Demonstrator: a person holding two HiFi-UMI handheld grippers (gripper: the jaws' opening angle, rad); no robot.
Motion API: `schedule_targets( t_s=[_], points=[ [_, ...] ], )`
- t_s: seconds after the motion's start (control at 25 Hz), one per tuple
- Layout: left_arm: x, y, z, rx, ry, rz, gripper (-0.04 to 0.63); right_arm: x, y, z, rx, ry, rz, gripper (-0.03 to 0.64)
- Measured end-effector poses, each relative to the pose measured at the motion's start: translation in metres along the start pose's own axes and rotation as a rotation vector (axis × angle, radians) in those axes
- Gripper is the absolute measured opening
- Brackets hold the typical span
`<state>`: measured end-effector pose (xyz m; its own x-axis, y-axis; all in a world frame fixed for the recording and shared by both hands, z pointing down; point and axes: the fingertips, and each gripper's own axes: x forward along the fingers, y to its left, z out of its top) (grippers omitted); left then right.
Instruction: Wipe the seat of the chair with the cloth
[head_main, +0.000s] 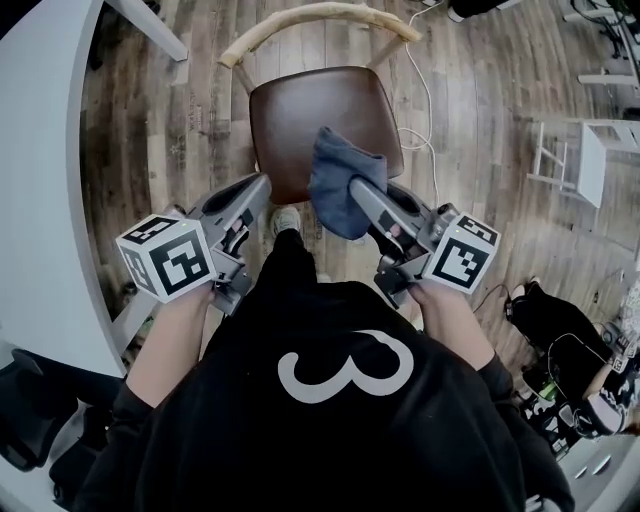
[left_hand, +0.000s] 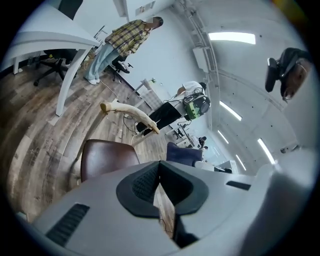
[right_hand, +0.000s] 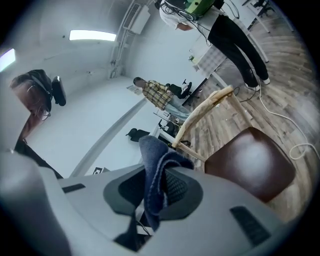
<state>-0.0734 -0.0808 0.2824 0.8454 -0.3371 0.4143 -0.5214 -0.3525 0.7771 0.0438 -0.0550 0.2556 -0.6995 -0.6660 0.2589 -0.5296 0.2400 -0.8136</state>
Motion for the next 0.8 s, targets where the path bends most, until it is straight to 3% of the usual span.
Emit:
schedule_targets(
  t_s=[0.12,0.2,0.44,0.64,0.8],
  points=[
    [0.01,0.034,0.01,0.002,-0.003,0.028,0.012,0.028,-0.016,0.005,0.013,0.014,-0.004,0.054],
    [0.017,0.05,0.012,-0.038,-0.03,0.031,0.012,0.04,-0.028,0.002,0.017,0.036,-0.007,0.054],
    [0.038,0.092,-0.006,-0.23,-0.101,0.048,0.012,0.07,-0.074,-0.023,0.055,0.148,-0.005,0.054],
    [0.056,0.144,-0.036,-0.337,-0.141,0.116,0.012,0.096,-0.125,-0.051,0.068,0.237,-0.02,0.054],
    [0.063,0.183,-0.062,-0.532,-0.197,0.166,0.012,0.111,-0.16,-0.077,0.031,0.332,-0.041,0.054]
  ],
)
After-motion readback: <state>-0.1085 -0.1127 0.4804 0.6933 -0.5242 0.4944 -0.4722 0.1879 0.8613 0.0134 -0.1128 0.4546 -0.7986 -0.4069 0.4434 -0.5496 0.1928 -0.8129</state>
